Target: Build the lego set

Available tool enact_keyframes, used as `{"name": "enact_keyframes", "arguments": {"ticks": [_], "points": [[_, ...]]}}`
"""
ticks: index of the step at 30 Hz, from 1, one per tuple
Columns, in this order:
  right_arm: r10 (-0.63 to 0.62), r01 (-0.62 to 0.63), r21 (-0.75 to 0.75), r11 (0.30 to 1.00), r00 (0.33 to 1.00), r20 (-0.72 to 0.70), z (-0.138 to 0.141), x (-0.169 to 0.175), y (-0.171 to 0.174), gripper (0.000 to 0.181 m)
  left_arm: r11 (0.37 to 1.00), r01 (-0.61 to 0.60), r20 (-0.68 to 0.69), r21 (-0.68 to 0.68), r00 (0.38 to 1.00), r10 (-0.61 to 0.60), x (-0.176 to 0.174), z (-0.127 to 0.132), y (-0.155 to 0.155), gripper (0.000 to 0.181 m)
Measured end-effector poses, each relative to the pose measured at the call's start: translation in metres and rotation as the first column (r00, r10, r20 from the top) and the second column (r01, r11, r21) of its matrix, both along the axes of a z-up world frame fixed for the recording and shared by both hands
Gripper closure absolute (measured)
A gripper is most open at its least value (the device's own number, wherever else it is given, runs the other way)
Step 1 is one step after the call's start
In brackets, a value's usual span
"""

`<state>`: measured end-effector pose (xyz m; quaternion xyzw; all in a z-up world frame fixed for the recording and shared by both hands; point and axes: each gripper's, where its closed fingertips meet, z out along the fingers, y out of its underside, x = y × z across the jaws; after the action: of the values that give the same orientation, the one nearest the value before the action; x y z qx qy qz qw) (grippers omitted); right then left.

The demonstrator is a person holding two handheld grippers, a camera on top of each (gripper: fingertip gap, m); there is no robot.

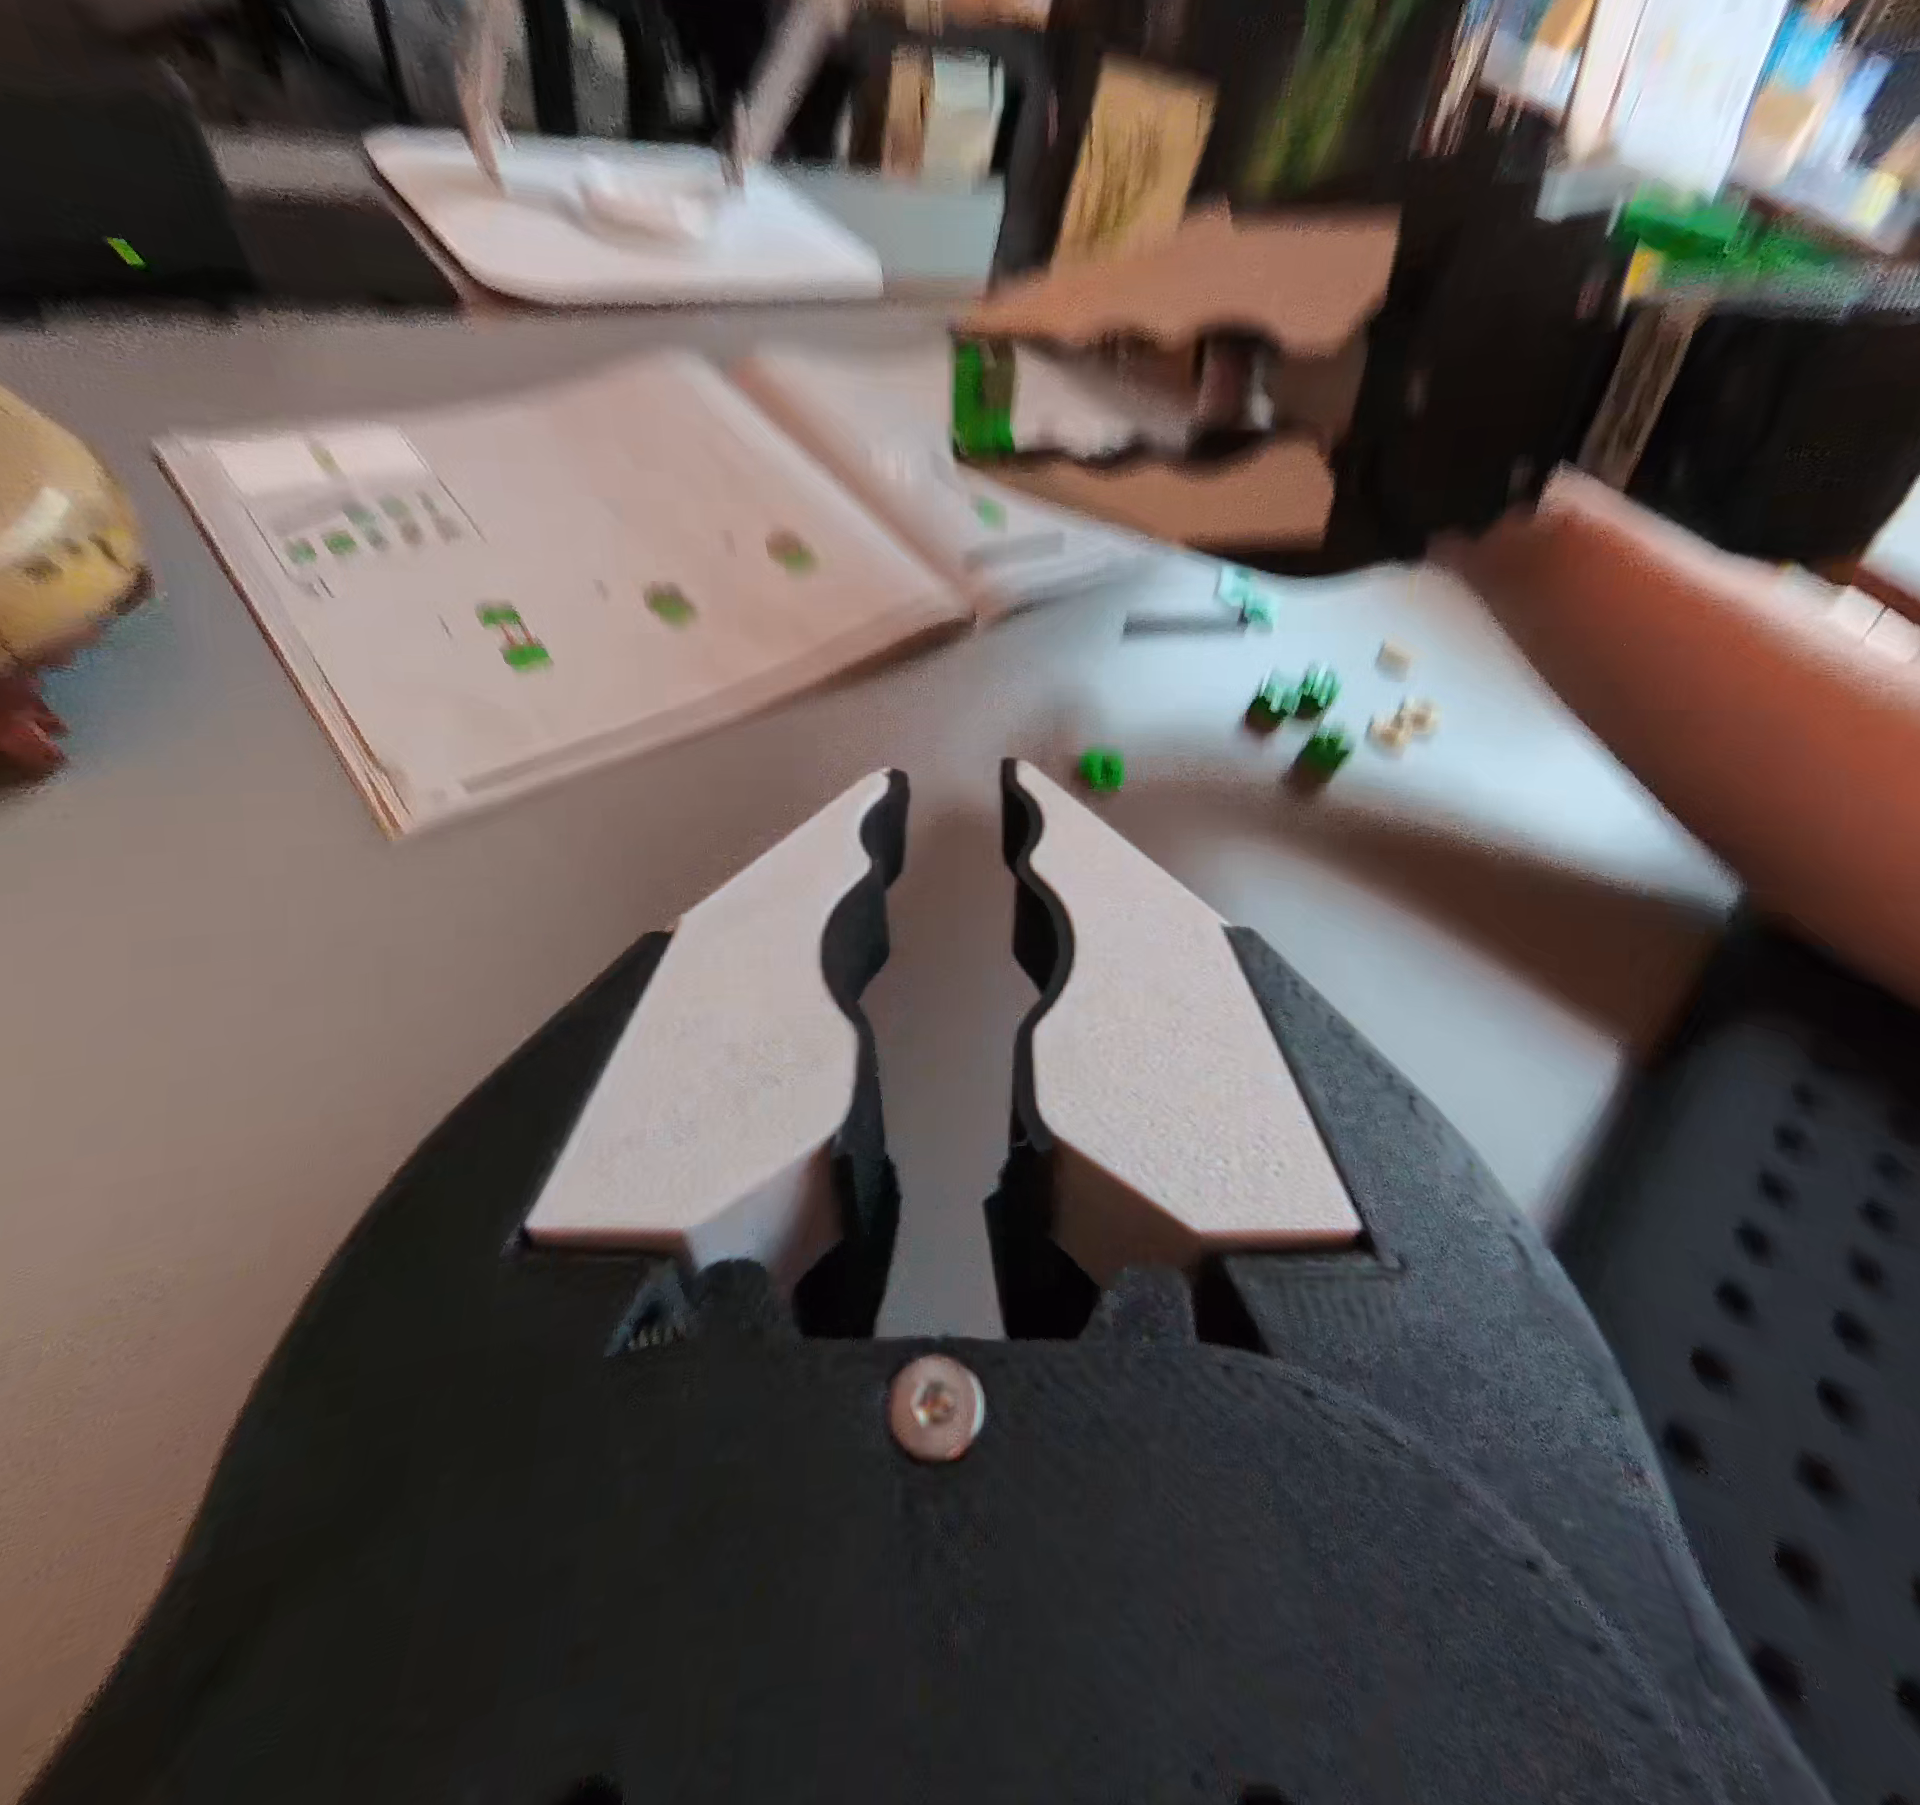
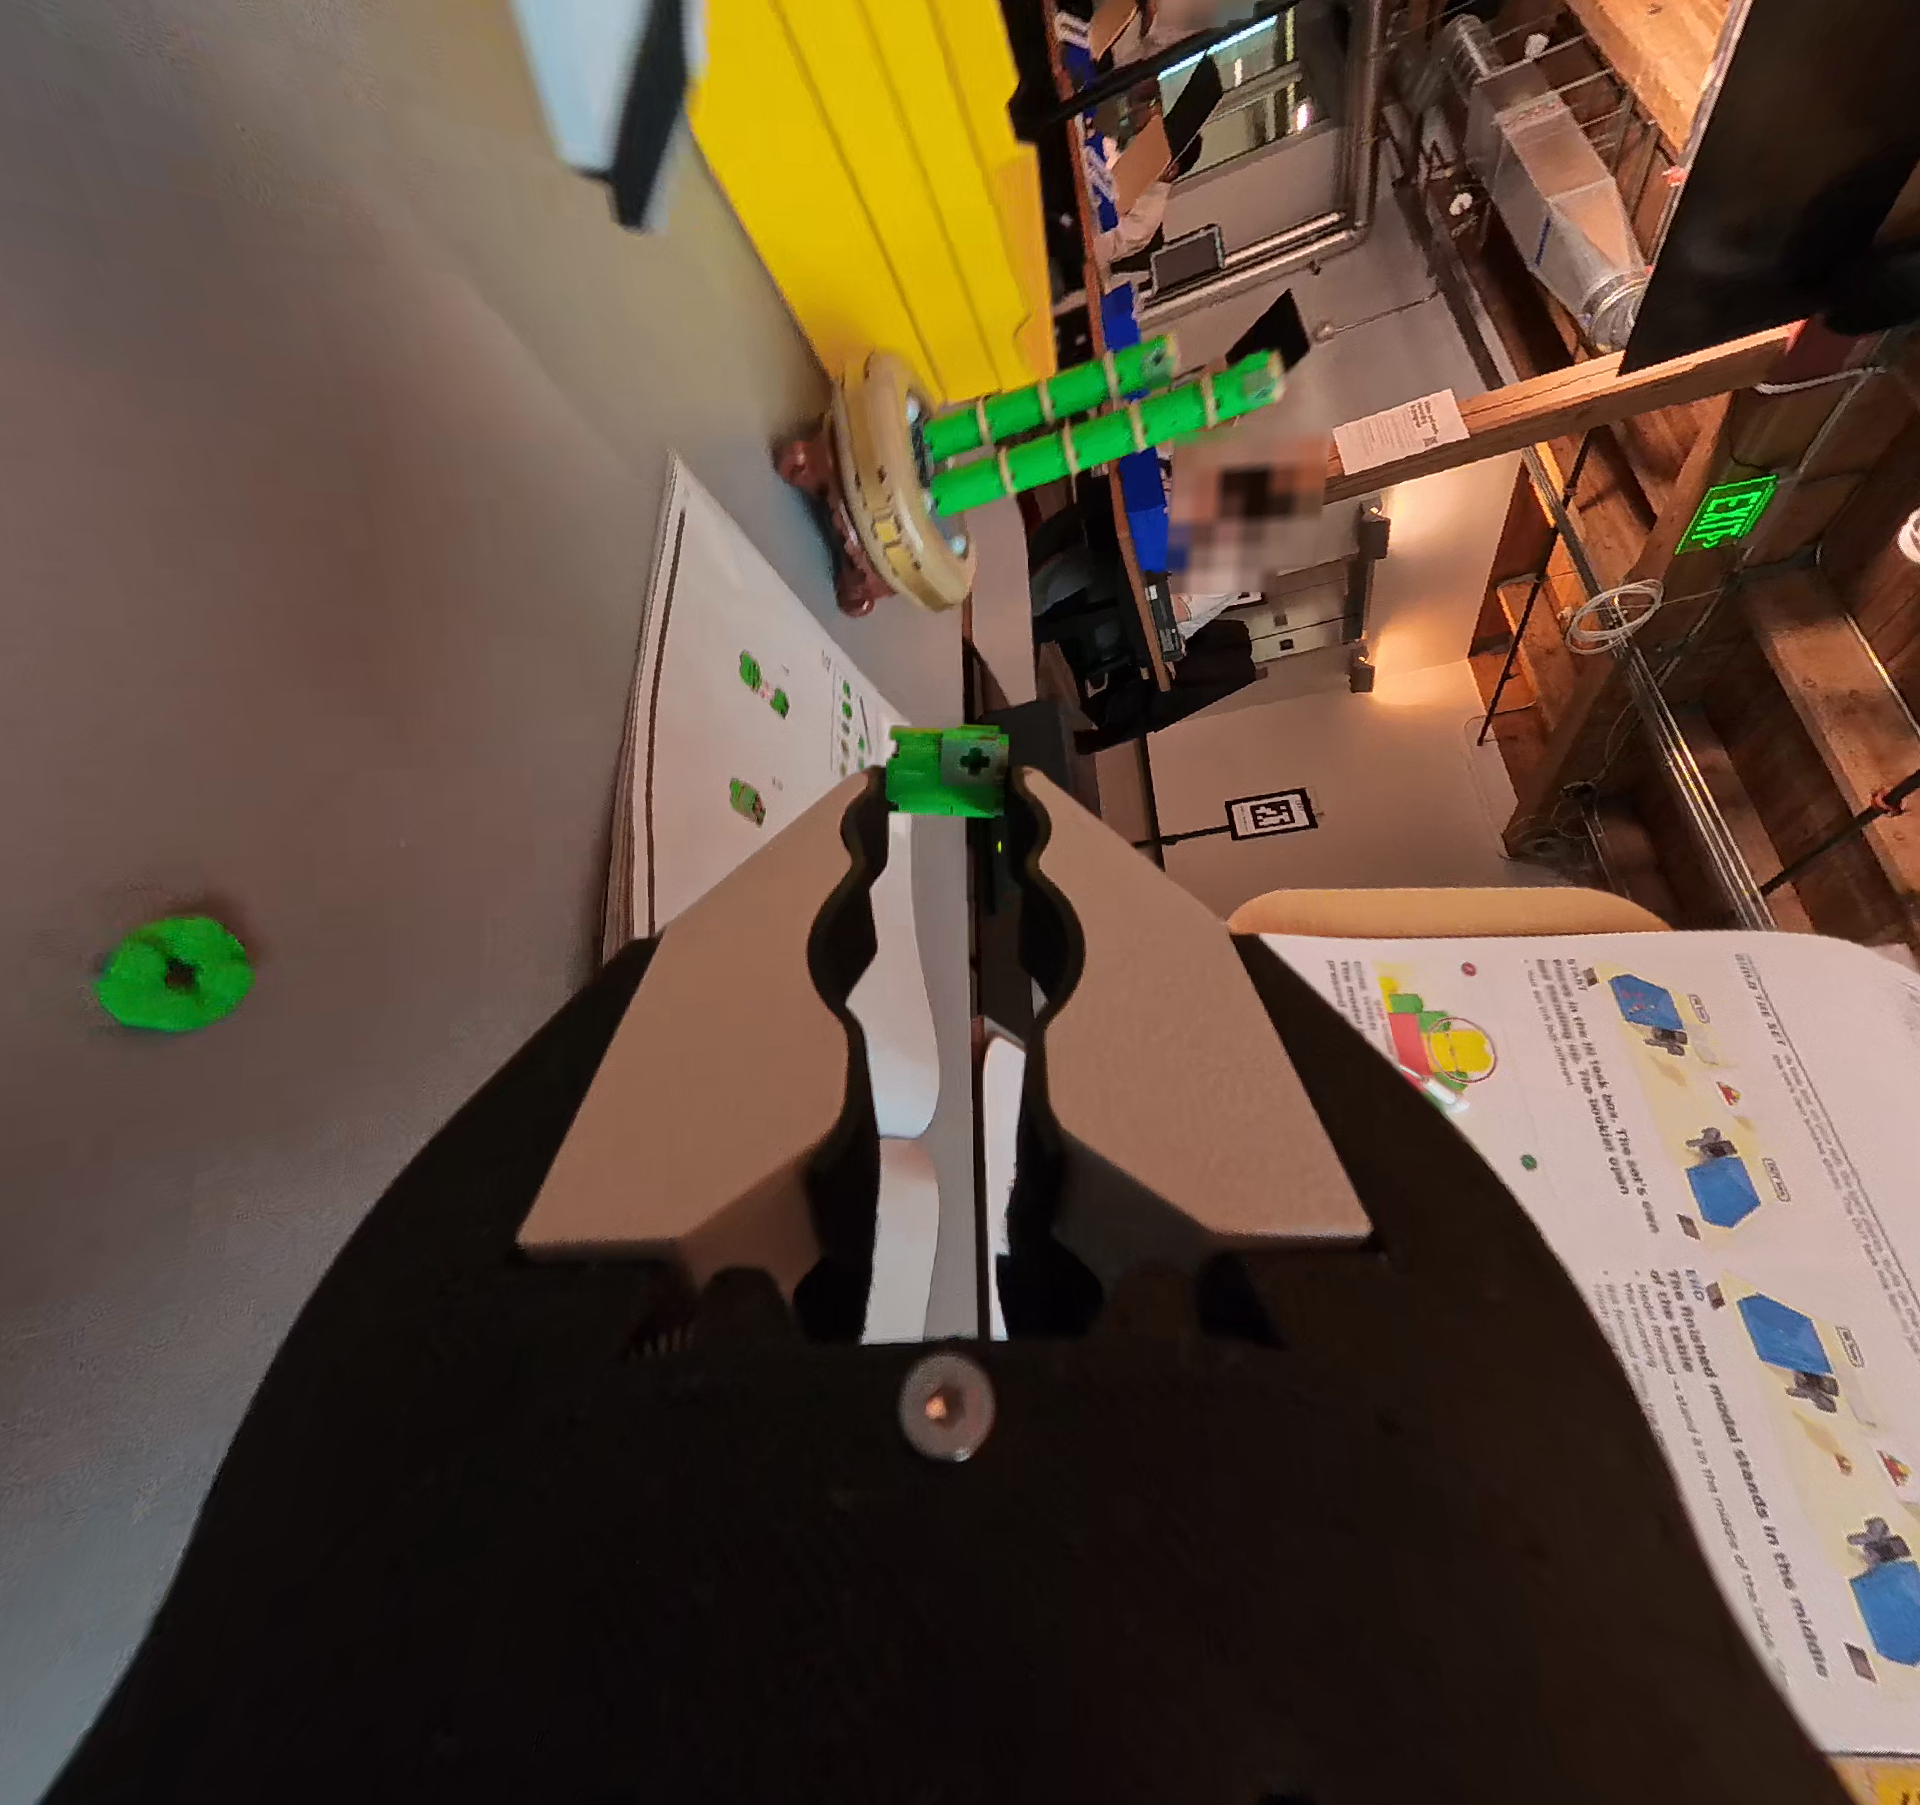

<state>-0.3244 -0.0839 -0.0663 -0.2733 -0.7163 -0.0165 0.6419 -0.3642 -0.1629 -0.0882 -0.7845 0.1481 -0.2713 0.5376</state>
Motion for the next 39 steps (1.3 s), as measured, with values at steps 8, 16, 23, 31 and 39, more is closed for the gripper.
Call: {"name": "enact_keyframes", "arguments": {"ticks": [8,16,23,31,39], "points": [[0.038,-0.056,-0.172,0.983,0.993,-0.107,0.025,0.016,-0.069,0.16,0.974,0.229,0.281,0.0,0.934,-0.219,0.049,0.034,-0.004,0.13],[0.024,-0.041,-0.227,0.973,0.997,-0.077,0.011,0.019,-0.095,0.161,0.954,0.296,0.178,0.044,0.937,-0.299,0.078,0.032,-0.016,0.146],[-0.005,-0.003,-0.173,0.985,0.999,-0.047,0.007,0.014,-0.093,0.16,0.956,0.293,0.169,0.022,0.941,-0.292,0.076,0.024,-0.016,0.164],[-0.11,0.104,-0.143,0.984,0.993,-0.038,0.013,0.024,-0.081,0.136,0.962,0.269,0.132,0.053,0.953,-0.274,0.07,0.025,-0.017,0.167],[-0.512,0.462,-0.774,0.432,0.833,0.212,-0.015,0.216,-0.018,0.143,0.977,0.202,0.139,0.073,0.968,-0.211,0.047,0.026,-0.018,0.167]]}}
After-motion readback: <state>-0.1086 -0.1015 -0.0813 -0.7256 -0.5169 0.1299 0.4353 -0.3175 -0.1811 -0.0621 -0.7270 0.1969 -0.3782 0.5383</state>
